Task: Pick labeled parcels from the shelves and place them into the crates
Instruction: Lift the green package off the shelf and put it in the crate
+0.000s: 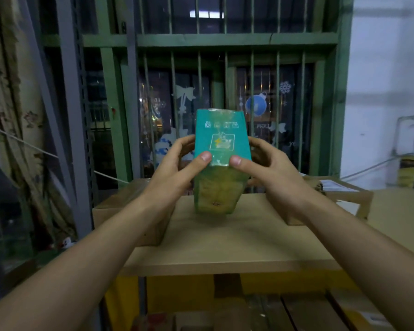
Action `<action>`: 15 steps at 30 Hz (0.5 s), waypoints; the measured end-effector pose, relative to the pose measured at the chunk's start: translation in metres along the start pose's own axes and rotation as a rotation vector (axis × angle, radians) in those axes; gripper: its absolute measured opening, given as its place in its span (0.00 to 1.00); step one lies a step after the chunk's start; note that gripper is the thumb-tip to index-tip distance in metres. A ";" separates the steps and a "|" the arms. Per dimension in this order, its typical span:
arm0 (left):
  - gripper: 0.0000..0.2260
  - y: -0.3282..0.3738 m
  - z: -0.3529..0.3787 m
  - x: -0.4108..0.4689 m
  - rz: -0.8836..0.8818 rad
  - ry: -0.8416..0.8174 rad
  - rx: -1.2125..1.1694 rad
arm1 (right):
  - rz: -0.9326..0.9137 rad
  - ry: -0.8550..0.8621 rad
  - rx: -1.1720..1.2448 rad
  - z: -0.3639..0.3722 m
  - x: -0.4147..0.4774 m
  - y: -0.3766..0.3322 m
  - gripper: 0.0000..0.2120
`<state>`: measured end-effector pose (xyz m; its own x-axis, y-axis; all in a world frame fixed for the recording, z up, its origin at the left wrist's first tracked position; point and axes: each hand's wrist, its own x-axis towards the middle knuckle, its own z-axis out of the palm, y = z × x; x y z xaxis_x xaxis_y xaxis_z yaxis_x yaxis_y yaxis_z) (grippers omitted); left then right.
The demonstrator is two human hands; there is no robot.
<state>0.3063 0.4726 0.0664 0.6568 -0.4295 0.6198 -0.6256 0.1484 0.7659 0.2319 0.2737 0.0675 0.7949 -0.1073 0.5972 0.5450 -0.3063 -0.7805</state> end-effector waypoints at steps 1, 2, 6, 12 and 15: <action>0.34 0.000 -0.001 0.000 0.000 -0.050 -0.015 | 0.022 0.025 0.016 0.000 0.001 -0.004 0.38; 0.39 0.000 -0.003 0.000 0.004 -0.091 -0.023 | 0.039 0.048 0.021 -0.001 0.001 -0.008 0.37; 0.36 0.002 -0.003 0.001 0.058 -0.086 0.040 | 0.046 0.094 0.029 0.003 0.003 -0.018 0.35; 0.32 0.011 -0.004 -0.001 0.019 -0.025 0.093 | 0.006 0.048 0.014 -0.001 0.001 -0.018 0.36; 0.21 0.024 -0.004 -0.004 -0.050 0.051 -0.063 | -0.098 -0.009 -0.090 0.000 -0.003 -0.012 0.35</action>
<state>0.2904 0.4811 0.0826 0.7082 -0.3925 0.5868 -0.5646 0.1841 0.8046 0.2234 0.2777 0.0747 0.7414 -0.0642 0.6680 0.5948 -0.3983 -0.6983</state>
